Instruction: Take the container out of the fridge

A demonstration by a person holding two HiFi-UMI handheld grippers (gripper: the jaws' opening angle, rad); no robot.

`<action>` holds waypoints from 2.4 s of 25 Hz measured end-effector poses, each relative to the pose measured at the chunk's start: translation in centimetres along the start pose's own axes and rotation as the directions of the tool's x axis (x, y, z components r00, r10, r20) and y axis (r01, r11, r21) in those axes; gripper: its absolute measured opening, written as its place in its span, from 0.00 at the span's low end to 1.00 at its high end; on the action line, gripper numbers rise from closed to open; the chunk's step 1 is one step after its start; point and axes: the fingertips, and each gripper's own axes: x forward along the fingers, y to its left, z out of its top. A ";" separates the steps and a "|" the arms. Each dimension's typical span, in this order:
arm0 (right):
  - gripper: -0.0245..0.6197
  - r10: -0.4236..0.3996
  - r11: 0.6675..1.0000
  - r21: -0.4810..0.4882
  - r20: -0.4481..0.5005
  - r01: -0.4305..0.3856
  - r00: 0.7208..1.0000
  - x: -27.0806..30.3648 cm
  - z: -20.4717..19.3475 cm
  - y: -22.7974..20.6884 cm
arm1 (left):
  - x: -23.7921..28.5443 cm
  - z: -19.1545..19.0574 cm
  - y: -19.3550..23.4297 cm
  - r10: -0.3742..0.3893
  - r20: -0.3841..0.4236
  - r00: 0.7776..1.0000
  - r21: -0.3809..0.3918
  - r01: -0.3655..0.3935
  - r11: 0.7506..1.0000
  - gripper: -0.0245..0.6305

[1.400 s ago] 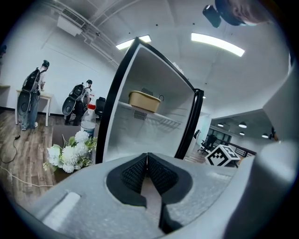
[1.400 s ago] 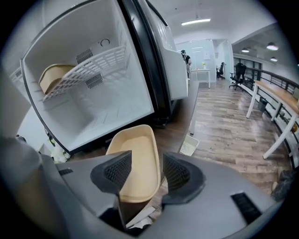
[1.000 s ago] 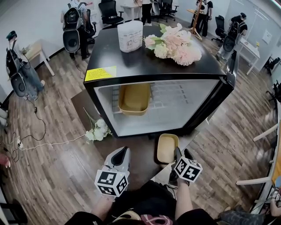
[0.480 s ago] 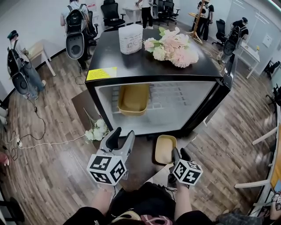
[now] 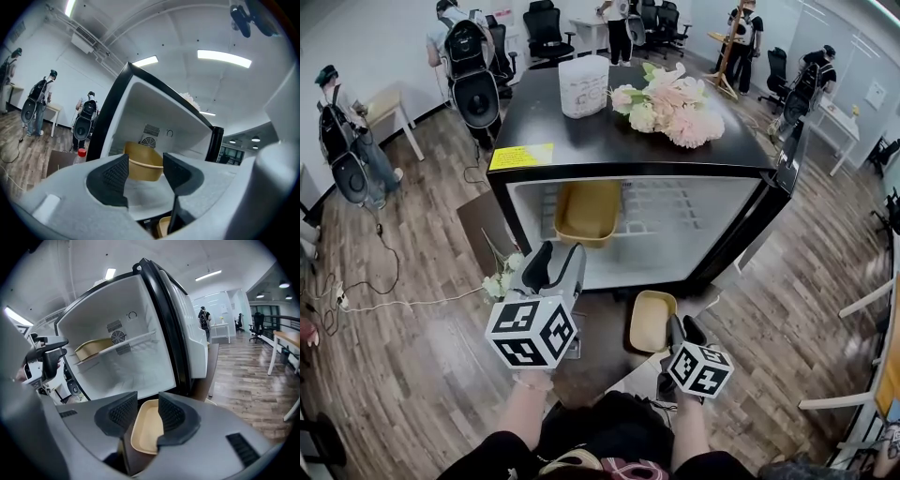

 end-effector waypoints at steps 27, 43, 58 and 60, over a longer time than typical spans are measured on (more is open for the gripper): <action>0.25 0.055 0.998 0.010 -0.044 -0.055 0.997 1.9 0.3 0.4 | 5.8 -1.4 3.7 0.297 -0.162 0.941 -0.087 -0.314 0.945 0.36; 0.23 0.076 0.993 0.089 -0.039 -0.072 0.996 2.5 0.6 0.3 | 6.5 -1.2 5.6 0.376 -0.189 0.907 -0.201 -0.411 0.889 0.13; 0.18 0.069 0.993 0.093 -0.032 -0.066 0.997 2.5 0.5 0.5 | 6.1 -0.5 4.2 0.306 -0.127 0.943 -0.112 -0.320 0.941 0.11; 0.17 0.070 0.993 0.092 -0.025 -0.068 0.997 2.2 0.6 0.6 | 5.8 -0.3 3.9 0.292 -0.118 0.949 -0.108 -0.304 0.947 0.11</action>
